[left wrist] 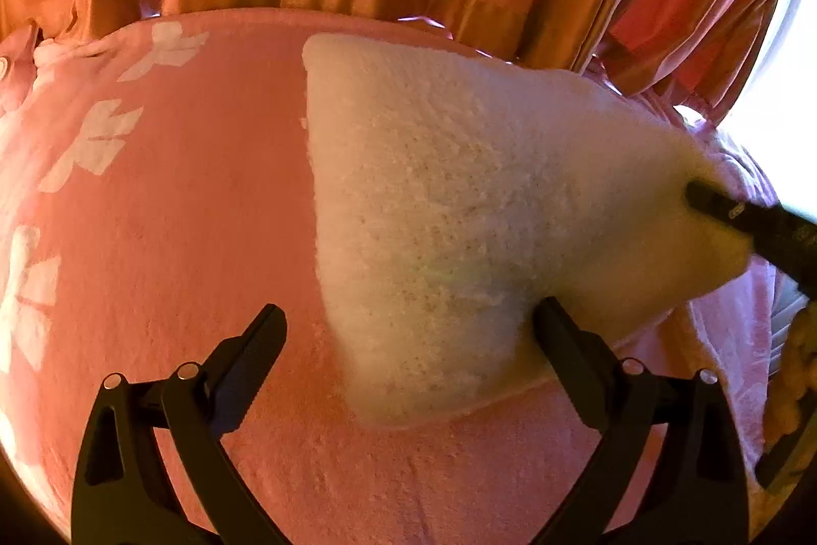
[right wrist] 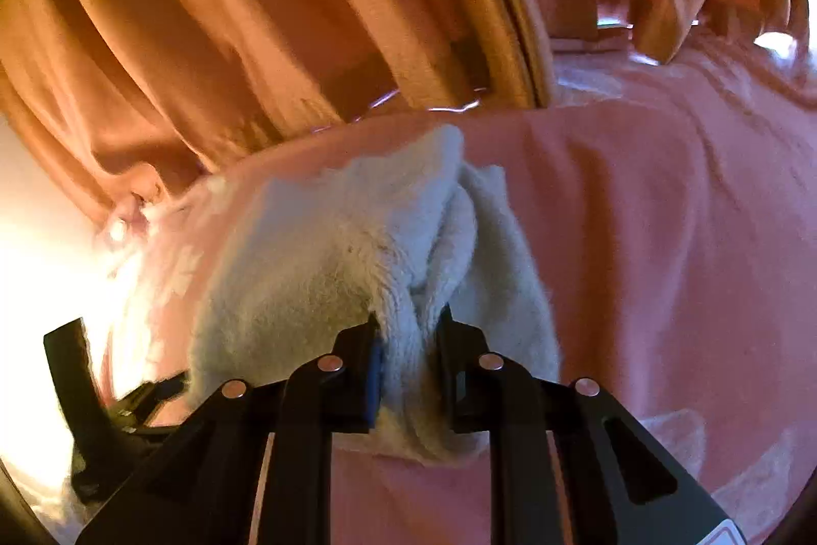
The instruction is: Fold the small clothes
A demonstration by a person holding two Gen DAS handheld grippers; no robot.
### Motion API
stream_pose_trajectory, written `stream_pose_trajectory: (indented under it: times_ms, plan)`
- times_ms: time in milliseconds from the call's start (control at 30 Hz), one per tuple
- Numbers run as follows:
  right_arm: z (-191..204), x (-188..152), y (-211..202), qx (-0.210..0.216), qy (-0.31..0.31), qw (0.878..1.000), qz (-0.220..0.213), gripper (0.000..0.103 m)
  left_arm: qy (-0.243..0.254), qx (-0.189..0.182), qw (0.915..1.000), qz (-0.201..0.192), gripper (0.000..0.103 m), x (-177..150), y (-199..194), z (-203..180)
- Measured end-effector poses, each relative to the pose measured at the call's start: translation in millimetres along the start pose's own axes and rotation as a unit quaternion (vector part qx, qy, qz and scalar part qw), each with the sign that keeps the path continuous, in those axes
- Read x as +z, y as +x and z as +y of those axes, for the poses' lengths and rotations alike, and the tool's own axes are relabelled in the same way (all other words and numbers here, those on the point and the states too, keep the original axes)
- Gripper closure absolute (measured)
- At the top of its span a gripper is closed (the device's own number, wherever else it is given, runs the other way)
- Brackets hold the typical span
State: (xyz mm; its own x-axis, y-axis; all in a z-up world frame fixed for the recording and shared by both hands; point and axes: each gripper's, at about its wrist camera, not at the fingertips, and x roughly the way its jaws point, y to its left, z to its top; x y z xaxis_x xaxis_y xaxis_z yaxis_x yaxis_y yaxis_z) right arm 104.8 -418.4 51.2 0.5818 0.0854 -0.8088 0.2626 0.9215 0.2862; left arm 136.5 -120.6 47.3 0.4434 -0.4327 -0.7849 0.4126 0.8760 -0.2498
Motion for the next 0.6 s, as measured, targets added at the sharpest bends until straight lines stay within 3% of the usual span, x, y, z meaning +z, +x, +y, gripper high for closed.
stream_pose_trajectory:
  times_ms: [33,67,133,267,333,433,500,600]
  plan:
    - [-5.3,-9.1,30.4,-0.024,-0.006,0.998,0.062,0.086,0.003,0.002,1.0,0.006,0.007,-0.8,2.8,-1.2]
    - [-11.3,-14.8,37.9,-0.02,0.0,0.997,0.075,0.084,0.005,0.002,0.9999,0.011,0.007,-1.3,5.2,-1.8]
    - [-8.0,-6.3,20.0,-0.014,0.0,0.998,0.057,0.084,0.003,0.009,0.9998,0.018,0.007,-3.5,10.1,-1.5]
    - [-5.2,3.9,-30.0,0.03,0.054,0.998,-0.02,0.08,-0.002,0.015,0.9998,0.016,0.006,-1.7,11.0,0.0]
    - [9.5,9.2,-40.2,0.02,0.024,0.999,-0.042,0.08,-0.004,0.016,0.9997,0.017,0.006,-1.1,11.3,1.3]
    - [39.6,9.6,-18.6,0.008,-0.038,0.999,-0.011,0.08,-0.009,0.013,0.9996,0.026,0.006,-0.9,14.7,2.7]
    - [42.4,-1.2,32.9,-0.026,-0.07,0.995,0.072,0.081,-0.013,0.011,0.9995,0.028,0.006,-0.7,16.6,4.3]
    - [54.4,-6.2,24.4,-0.046,-0.088,0.994,0.047,0.081,-0.011,0.015,0.9994,0.03,0.006,-1.3,18.1,4.1]
